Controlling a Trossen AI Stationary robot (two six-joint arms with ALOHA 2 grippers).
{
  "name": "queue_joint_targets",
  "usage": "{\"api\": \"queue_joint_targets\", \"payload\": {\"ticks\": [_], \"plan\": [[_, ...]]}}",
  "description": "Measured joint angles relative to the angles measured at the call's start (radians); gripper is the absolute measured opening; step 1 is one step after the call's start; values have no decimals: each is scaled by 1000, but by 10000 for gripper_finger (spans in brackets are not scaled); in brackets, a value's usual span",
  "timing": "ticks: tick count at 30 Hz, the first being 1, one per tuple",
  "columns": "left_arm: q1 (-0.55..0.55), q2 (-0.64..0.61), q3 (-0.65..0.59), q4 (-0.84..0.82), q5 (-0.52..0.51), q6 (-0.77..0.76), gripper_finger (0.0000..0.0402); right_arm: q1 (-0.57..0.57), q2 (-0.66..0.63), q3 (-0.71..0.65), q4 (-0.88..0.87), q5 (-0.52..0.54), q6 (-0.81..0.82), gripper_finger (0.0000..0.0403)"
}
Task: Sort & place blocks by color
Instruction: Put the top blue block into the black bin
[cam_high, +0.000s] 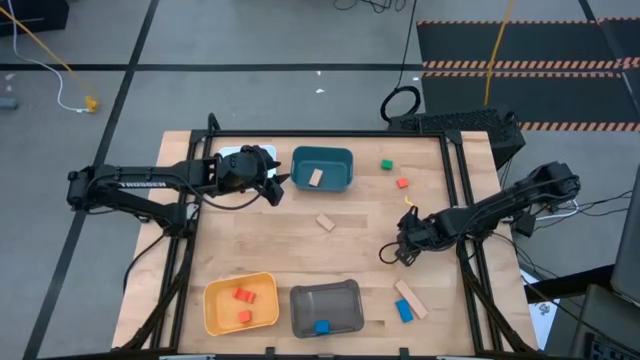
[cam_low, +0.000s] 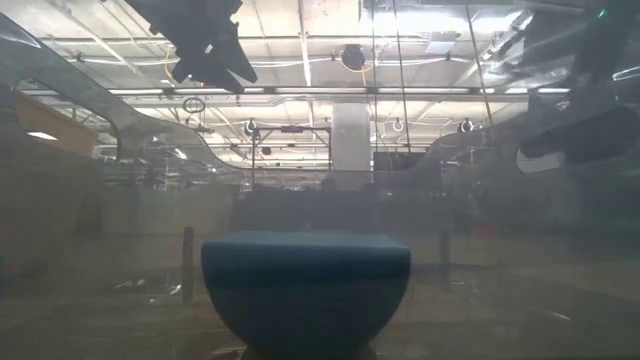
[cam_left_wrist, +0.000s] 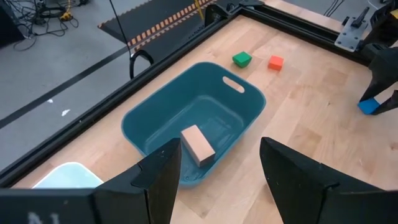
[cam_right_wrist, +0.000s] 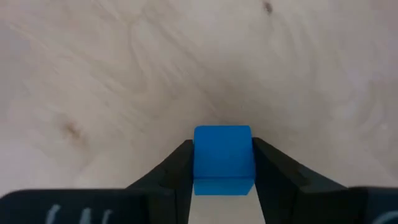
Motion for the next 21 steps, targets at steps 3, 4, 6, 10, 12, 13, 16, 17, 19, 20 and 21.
{"api": "queue_joint_targets", "payload": {"ticks": [3,4,6,10,12,13,16,17,19,20,21], "plan": [[0,0,0,0,0,-12,218,0,-68,4,90,76,-17,118],[-1,0,0,0,0,-15,218,0,-86,5,121,106,-32,118],[-4,0,0,0,0,-24,218,0,-120,3,190,175,-79,118],[-18,0,0,0,0,-34,218,-1,-153,5,465,310,-206,118],[-32,1,0,0,1,-41,218,1,-142,5,637,336,-311,118],[-41,6,0,2,0,-43,218,1,-129,5,729,337,-367,118],[-74,26,-1,4,21,-44,218,2,-72,5,1000,336,-534,118],[-89,35,-1,14,24,-41,218,2,-49,5,1083,336,-589,118],[-127,60,-1,53,24,-25,218,2,-3,6,1220,332,-696,118],[-146,75,-1,76,24,-12,218,2,20,6,1276,333,-750,118],[-163,91,-1,97,25,1,218,2,40,6,1317,333,-799,118]]}}
